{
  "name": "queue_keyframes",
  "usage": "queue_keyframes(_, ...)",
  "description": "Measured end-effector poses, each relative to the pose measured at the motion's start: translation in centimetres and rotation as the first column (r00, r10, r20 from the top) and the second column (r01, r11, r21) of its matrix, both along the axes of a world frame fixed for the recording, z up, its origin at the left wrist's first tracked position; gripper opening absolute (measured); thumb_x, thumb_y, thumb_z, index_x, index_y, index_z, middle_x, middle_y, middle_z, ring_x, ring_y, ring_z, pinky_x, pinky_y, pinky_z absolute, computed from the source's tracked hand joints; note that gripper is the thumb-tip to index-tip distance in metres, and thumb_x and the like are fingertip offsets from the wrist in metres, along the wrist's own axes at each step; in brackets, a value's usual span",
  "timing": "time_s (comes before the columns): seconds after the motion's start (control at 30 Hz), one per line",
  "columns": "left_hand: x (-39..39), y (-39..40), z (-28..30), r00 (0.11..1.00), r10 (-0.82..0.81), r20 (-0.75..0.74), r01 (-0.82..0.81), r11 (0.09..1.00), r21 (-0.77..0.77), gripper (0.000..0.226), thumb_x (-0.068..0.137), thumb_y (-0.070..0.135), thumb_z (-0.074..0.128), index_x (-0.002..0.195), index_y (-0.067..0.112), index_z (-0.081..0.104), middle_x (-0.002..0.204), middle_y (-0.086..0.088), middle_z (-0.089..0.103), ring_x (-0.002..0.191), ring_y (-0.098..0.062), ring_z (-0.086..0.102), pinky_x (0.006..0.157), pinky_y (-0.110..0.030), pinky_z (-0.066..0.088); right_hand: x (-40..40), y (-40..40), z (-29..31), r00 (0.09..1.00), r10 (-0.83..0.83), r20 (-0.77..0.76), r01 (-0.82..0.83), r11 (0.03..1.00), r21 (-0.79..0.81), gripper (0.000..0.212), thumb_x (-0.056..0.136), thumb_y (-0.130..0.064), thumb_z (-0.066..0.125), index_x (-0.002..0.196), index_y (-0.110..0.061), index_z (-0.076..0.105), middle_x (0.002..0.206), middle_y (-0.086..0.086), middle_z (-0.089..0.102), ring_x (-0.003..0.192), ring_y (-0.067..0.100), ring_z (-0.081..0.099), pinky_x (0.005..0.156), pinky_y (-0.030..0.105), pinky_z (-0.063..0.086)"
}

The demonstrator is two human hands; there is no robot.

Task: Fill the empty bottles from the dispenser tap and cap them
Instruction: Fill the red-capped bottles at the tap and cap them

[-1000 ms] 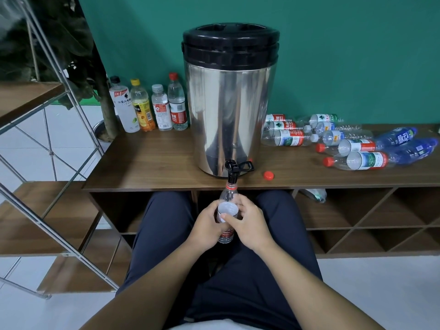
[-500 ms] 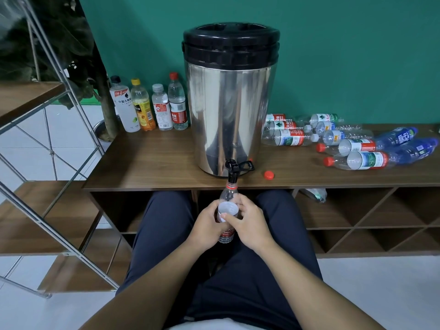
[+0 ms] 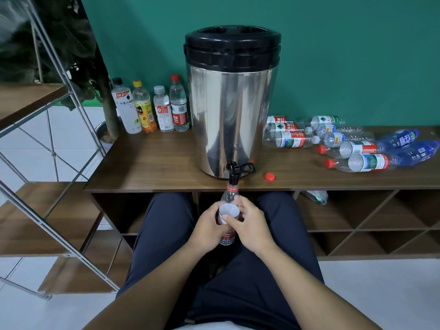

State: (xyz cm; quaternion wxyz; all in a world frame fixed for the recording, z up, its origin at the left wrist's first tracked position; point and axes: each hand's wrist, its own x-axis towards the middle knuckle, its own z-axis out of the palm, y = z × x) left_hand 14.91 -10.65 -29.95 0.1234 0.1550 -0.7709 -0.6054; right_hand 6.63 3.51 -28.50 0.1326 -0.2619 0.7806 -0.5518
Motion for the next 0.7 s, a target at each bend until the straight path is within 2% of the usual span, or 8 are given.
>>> queue_keyframes(0.3, 0.09, 0.12, 0.11, 1.0, 0.005, -0.009, -0.005, 1.0, -0.007, 0.056, 0.086, -0.004, 0.081, 0.133, 0.025, 0.071, 0.114, 0.007, 0.08, 0.104, -0.013, 0.076, 0.09, -0.021, 0.057, 0.11, 0.07, 0.17, 1.0, 0.001, 0.005, -0.001, 1.0, 0.003, 0.035, 0.088, -0.022, 0.089, 0.115, -0.031, 0.07, 0.11, -0.008, 0.08, 0.106, 0.014, 0.077, 0.097, 0.049, 0.063)
queue_keyframes(0.5, 0.15, 0.19, 0.14, 1.0, 0.009, -0.009, -0.009, 1.0, 0.002, 0.055, 0.086, -0.006, 0.08, 0.133, 0.021, 0.071, 0.114, 0.005, 0.08, 0.103, -0.012, 0.076, 0.088, -0.019, 0.056, 0.11, 0.07, 0.18, 1.0, -0.005, 0.008, 0.005, 1.0, 0.008, 0.031, 0.087, -0.022, 0.089, 0.11, -0.03, 0.069, 0.107, -0.007, 0.081, 0.103, 0.015, 0.078, 0.096, 0.051, 0.063)
queue_keyframes(0.7, 0.13, 0.14, 0.03, 1.0, 0.001, -0.003, -0.001, 1.0, -0.006, 0.057, 0.086, -0.008, 0.076, 0.134, 0.023, 0.071, 0.112, 0.005, 0.08, 0.1, -0.009, 0.075, 0.087, -0.02, 0.056, 0.05, 0.04, 0.03, 1.0, -0.005, 0.002, 0.005, 1.0, 0.006, 0.039, 0.085, -0.027, 0.09, 0.118, -0.03, 0.07, 0.111, -0.008, 0.081, 0.106, 0.015, 0.078, 0.098, 0.05, 0.063)
